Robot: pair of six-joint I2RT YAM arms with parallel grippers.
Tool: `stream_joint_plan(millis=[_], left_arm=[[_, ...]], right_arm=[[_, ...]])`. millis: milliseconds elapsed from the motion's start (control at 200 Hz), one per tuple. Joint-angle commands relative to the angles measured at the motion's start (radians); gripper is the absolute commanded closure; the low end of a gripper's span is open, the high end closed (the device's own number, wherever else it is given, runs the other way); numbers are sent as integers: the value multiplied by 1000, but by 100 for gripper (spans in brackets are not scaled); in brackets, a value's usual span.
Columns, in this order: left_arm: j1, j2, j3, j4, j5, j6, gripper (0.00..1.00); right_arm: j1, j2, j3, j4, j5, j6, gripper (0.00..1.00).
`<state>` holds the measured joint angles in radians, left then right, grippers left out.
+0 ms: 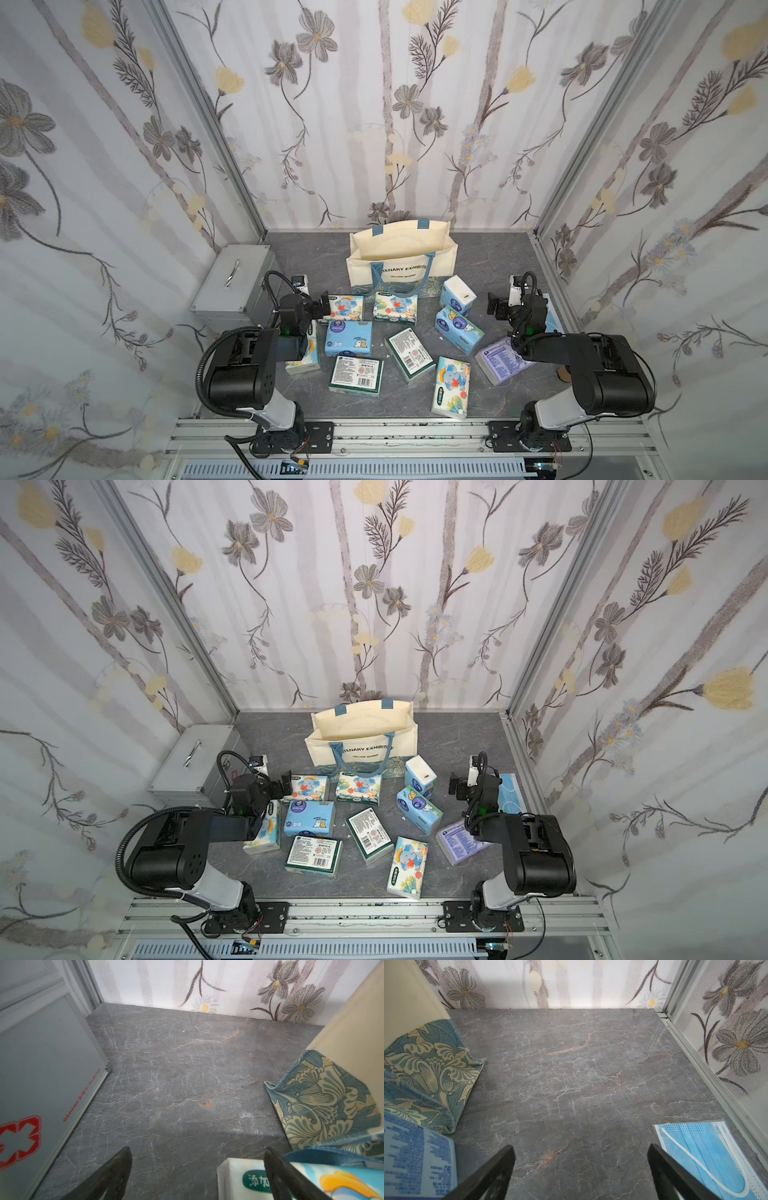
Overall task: Put tissues into the canvas bag
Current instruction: Pick up the pack of facial tissues from the center of the board.
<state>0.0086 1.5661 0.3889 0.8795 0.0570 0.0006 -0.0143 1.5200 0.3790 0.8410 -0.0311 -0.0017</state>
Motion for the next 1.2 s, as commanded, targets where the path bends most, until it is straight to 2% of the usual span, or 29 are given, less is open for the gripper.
stream_joint_plan(millis=[0, 959, 994, 1044, 1114, 1139, 1194], left_arm=[[-1, -1, 3, 21, 6, 8, 0], [4, -1, 7, 17, 10, 7, 0], [-1, -13, 13, 3, 11, 14, 0], [-31, -95, 44, -130, 13, 59, 0], [-129, -248, 140, -417, -93, 86, 0], [-169, -293, 159, -455, -112, 89, 0], [-269, -395, 160, -444, -138, 75, 0]], right_arm=[[0, 0, 1, 35, -20, -12, 1], [-21, -8, 17, 17, -18, 20, 1], [-11, -65, 49, -82, 13, 15, 1], [25, -172, 163, -413, 95, 28, 1], [49, -231, 380, -783, 269, 274, 1], [43, -234, 442, -895, 273, 339, 1], [30, -229, 524, -1000, 225, 425, 1]])
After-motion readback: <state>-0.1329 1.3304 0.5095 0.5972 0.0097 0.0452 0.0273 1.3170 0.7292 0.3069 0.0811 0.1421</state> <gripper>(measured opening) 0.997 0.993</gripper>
